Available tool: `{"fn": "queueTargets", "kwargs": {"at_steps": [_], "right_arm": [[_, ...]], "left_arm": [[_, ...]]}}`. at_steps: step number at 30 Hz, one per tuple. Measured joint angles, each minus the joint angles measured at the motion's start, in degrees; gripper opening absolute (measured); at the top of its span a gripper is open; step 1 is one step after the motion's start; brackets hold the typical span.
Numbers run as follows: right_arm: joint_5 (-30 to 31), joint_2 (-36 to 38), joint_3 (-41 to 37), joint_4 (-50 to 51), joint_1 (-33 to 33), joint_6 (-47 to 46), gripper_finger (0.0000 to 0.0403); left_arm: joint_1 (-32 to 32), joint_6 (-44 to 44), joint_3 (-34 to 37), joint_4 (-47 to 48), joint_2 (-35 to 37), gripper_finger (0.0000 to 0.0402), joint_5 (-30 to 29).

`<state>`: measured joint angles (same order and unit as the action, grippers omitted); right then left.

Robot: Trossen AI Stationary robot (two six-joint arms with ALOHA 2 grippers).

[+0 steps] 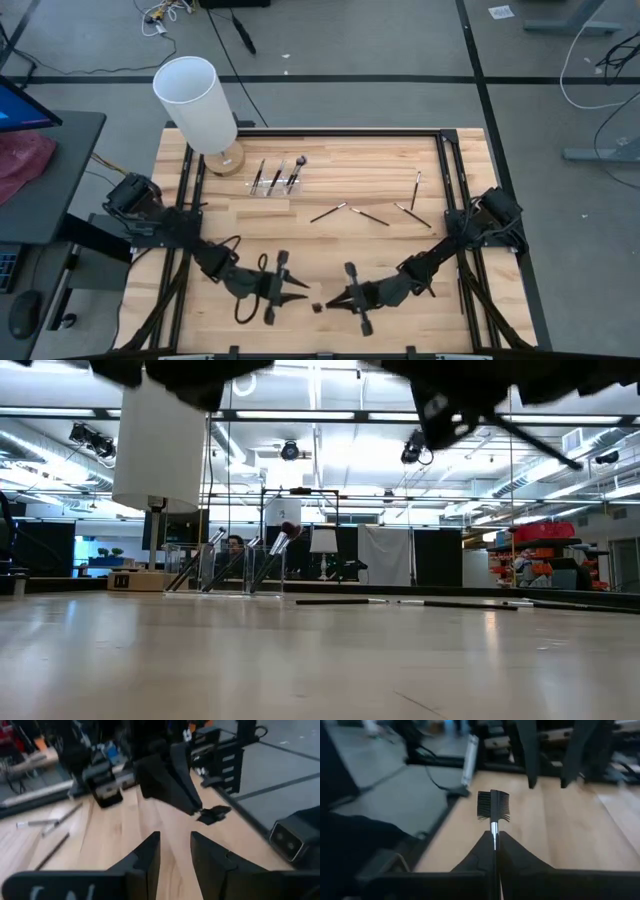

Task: Put items in baskets/containers
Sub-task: Put the brow brush into the transparent organizer

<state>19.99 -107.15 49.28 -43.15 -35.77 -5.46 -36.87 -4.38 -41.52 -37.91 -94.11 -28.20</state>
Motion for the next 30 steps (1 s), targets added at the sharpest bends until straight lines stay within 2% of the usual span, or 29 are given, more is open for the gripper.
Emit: {"fn": "queueTargets", "kwargs": {"at_steps": [4, 10, 15, 19, 23, 30], "right_arm": [[-3.4, 0.0, 0.0, -6.6, 0.1, 4.6, 0.0007], [-7.2, 0.0, 0.0, -23.4, 0.1, 16.1, 0.0008], [-7.1, 0.1, 0.1, -30.3, 0.7, 20.8, 0.0008], [-7.1, 0.1, 0.1, -30.6, 1.4, 20.9, 0.0008], [-7.0, 0.1, 0.1, -30.6, 1.5, 20.9, 0.0008], [-7.0, 0.1, 0.1, -30.8, 1.4, 21.0, 0.0008]], "left_arm": [[-0.8, -1.3, -1.9, 0.0, 0.0, 0.0125, -0.1], [0.3, -0.8, -2.2, -0.9, -0.8, 0.0187, 0.6], [2.6, 1.4, -3.2, -9.4, -5.7, 0.022, 5.1], [4.6, 0.9, -7.2, -14.5, -11.6, 0.0216, 5.9], [6.2, -0.3, -12.8, -15.5, -16.1, 0.02, 6.0], [6.4, -4.0, -18.3, -15.5, -18.2, 0.0177, 6.0]]}}
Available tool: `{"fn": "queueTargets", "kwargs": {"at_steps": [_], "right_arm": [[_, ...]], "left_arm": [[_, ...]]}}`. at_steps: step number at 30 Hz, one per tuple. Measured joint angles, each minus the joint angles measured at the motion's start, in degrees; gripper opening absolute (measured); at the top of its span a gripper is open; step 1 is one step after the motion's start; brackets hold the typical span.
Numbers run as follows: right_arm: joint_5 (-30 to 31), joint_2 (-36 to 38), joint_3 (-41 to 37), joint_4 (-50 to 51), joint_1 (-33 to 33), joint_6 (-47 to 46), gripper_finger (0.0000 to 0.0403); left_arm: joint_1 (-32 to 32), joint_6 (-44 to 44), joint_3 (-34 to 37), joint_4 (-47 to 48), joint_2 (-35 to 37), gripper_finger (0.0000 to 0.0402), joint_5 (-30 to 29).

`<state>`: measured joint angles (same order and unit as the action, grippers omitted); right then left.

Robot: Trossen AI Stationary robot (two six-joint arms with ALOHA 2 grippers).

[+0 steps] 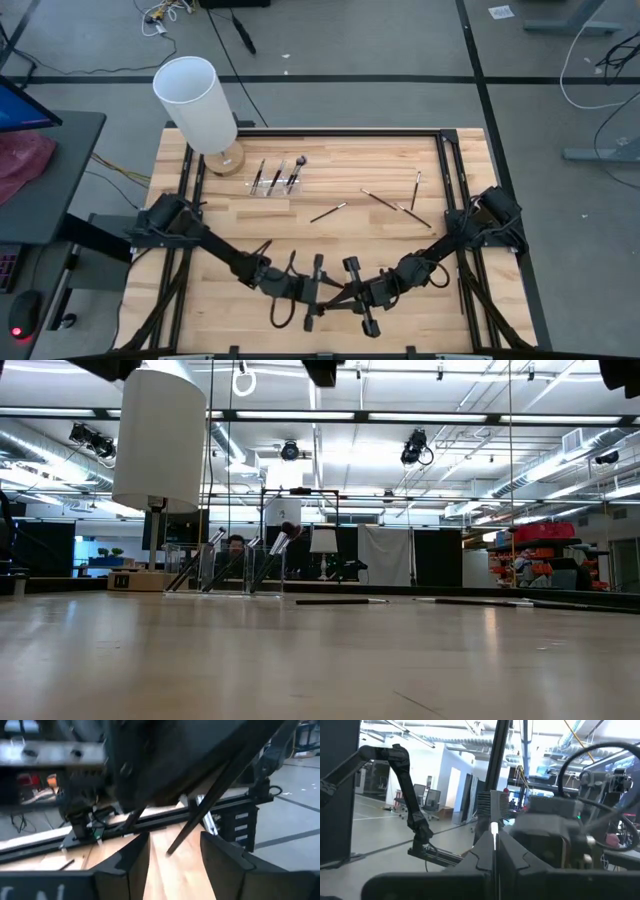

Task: Put items in baskets/containers
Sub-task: Put the brow brush into the transparent organizer

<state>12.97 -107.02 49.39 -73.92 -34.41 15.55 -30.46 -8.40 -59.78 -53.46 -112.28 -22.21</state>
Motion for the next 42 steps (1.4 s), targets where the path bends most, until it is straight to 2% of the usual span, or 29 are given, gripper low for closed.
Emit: {"fn": "queueTargets", "kwargs": {"at_steps": [7, 16, 20, 26, 32, 34, 37, 42], "right_arm": [[0.0, 0.0, 0.0, 0.3, -0.1, 0.2, 0.0008], [0.5, 0.0, 0.0, 1.1, -0.3, -0.4, 0.0008], [0.4, 0.1, 0.0, 2.2, -0.3, -2.6, 0.0014], [2.3, 0.6, 0.0, 7.1, -0.6, -6.6, 0.0047], [20.1, 5.7, 0.0, 26.3, -2.8, -11.2, 0.0097], [23.2, 7.5, 0.0, 33.5, -2.9, -15.0, 0.0115], [23.7, 8.1, 0.0, 37.3, -2.0, -20.1, 0.0141], [23.6, 6.0, 0.9, 37.0, -0.4, -21.1, 0.0157]], "left_arm": [[-0.7, -1.3, -0.5, -2.9, 0.0, 0.0139, -0.1], [-1.1, -2.2, -0.5, -3.1, 0.0, 0.0021, 0.0], [-1.9, -2.5, -0.4, -1.3, 0.1, 0.0015, -0.6], [-3.6, -1.1, -0.5, 11.0, 2.8, 0.0013, -8.1], [-2.8, 9.4, -0.6, 32.3, 8.9, 0.0014, -10.2], [-2.2, 14.3, -0.6, 38.4, 9.9, 0.0017, -10.1], [-1.4, 19.6, -0.5, 44.7, 10.3, 0.0017, -9.3], [-0.1, 21.7, -0.5, 46.1, 10.2, 0.0015, -7.6]]}}
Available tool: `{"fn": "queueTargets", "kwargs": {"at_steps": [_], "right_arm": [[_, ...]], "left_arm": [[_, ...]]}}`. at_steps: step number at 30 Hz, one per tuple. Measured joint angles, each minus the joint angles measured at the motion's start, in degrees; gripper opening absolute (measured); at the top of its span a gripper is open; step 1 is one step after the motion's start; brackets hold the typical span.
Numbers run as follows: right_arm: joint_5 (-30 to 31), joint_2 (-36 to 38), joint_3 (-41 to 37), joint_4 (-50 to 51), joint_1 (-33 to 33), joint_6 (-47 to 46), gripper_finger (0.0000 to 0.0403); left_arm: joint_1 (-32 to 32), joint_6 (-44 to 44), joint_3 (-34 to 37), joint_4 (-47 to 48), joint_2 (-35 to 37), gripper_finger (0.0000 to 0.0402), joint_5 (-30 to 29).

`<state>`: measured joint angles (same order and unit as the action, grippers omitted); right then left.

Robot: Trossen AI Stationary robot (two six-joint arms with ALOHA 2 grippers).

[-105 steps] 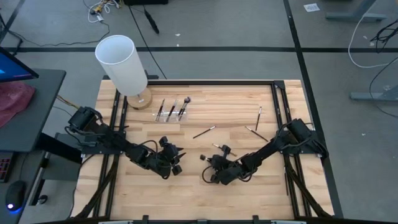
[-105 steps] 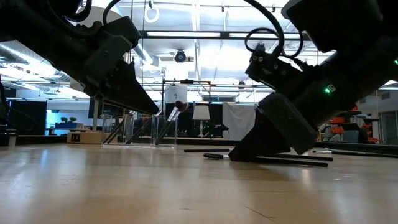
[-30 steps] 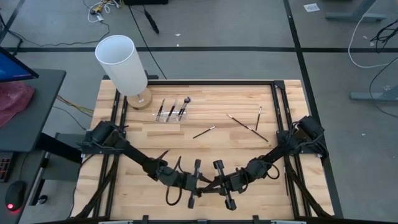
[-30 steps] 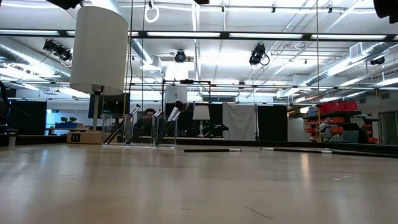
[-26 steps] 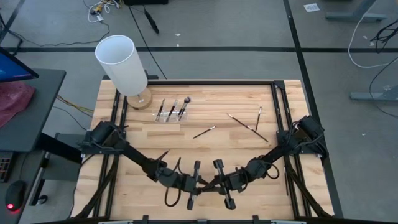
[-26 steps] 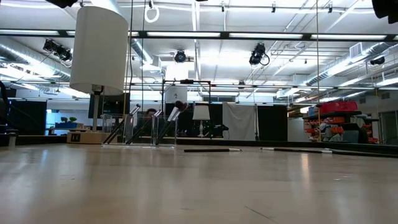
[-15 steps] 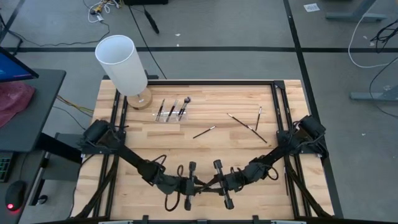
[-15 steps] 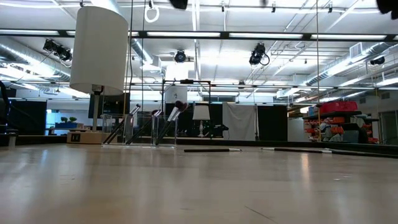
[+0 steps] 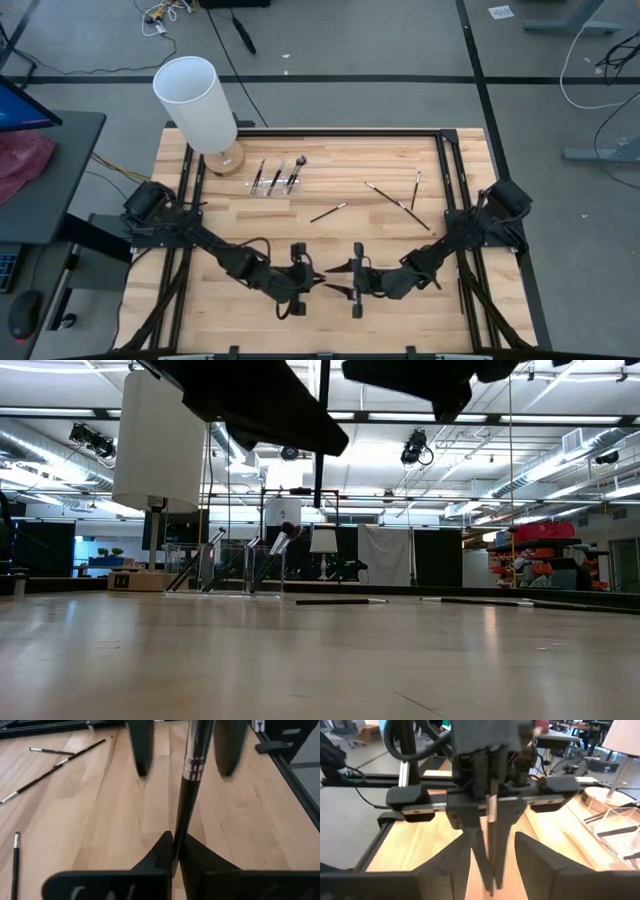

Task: Put items in baskets/containers
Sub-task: Put the brow brush into the transparent organizer

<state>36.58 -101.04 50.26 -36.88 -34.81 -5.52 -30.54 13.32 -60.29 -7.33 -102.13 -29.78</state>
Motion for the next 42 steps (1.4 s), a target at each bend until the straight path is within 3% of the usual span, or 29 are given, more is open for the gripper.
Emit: {"fn": "queueTargets", "kwargs": {"at_steps": [6, 22, 26, 33, 37, 42], "right_arm": [[0.0, -1.9, 1.5, -0.6, 1.5, 0.2, 0.0135], [-0.4, -1.9, 1.5, -1.5, 2.2, 1.9, 0.0008], [-0.3, -1.9, 1.5, -1.3, 1.9, 1.9, 0.0008], [2.0, -2.0, 1.5, 1.8, -0.3, 0.2, 0.0002], [1.9, -2.0, 1.5, 4.6, -1.3, -2.7, 0.0002], [2.1, -2.0, 0.1, 1.9, -1.6, -3.2, 0.0001]], "left_arm": [[0.2, -0.1, 0.0, -0.6, 0.0, 0.0019, 0.0], [0.2, -0.5, 0.1, -2.2, -0.1, 0.0027, 0.0], [0.2, -1.7, 0.1, -2.1, -0.1, 0.0065, 2.1], [0.0, -3.5, 0.0, 6.0, 1.1, 0.0172, 8.0], [-0.8, -3.4, 0.1, 9.2, 3.5, 0.0209, 6.3], [-2.5, -7.2, 0.0, 6.4, 4.8, 0.0219, 2.2]]}}
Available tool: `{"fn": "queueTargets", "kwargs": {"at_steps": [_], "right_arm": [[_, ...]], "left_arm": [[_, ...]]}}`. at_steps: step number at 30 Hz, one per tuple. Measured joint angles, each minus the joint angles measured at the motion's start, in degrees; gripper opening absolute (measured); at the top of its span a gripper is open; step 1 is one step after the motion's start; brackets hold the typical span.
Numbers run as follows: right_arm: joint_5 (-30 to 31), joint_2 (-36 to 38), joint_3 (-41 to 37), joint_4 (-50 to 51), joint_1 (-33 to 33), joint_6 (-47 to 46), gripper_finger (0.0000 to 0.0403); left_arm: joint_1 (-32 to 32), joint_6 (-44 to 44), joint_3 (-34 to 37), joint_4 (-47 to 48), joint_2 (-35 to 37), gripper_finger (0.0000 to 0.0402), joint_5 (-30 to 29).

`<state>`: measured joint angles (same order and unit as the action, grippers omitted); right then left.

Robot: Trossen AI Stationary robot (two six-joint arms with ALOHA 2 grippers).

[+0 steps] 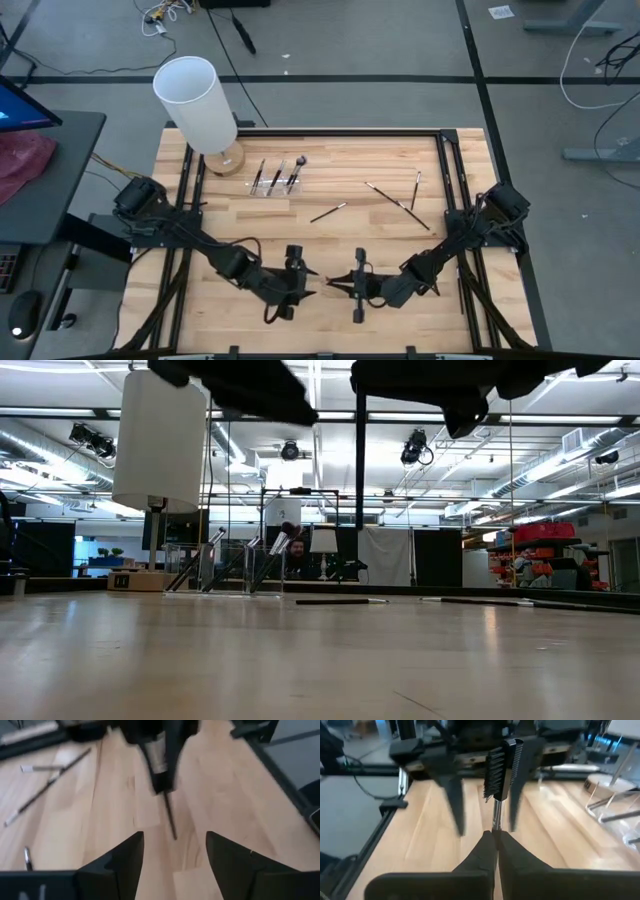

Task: Put items in baskets/containers
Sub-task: Put the brow brush into the transparent organizer

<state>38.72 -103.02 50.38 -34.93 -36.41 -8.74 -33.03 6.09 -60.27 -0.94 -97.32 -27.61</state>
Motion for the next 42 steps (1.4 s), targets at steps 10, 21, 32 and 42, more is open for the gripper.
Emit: {"fn": "queueTargets", "kwargs": {"at_steps": [10, 21, 32, 42], "right_arm": [[-0.4, 0.0, -8.5, -30.6, -0.1, 11.4, 0.0], [-0.4, 0.0, -9.2, -32.8, -0.1, 12.7, 0.0001], [-2.8, 0.0, -9.2, -32.1, -0.2, 12.7, 0.0003], [-2.6, 0.0, -9.1, -32.6, -0.2, 12.7, 0.0004]], "left_arm": [[-0.7, -6.5, 0.0, -15.7, -1.0, 0.0197, -2.7], [1.3, -3.6, 0.0, -18.7, -1.5, 0.0188, -6.3], [1.6, 2.2, 0.0, -16.7, -1.5, 0.0188, -10.4], [3.4, 0.3, 0.0, -20.4, -2.3, 0.0162, -4.6]]}}
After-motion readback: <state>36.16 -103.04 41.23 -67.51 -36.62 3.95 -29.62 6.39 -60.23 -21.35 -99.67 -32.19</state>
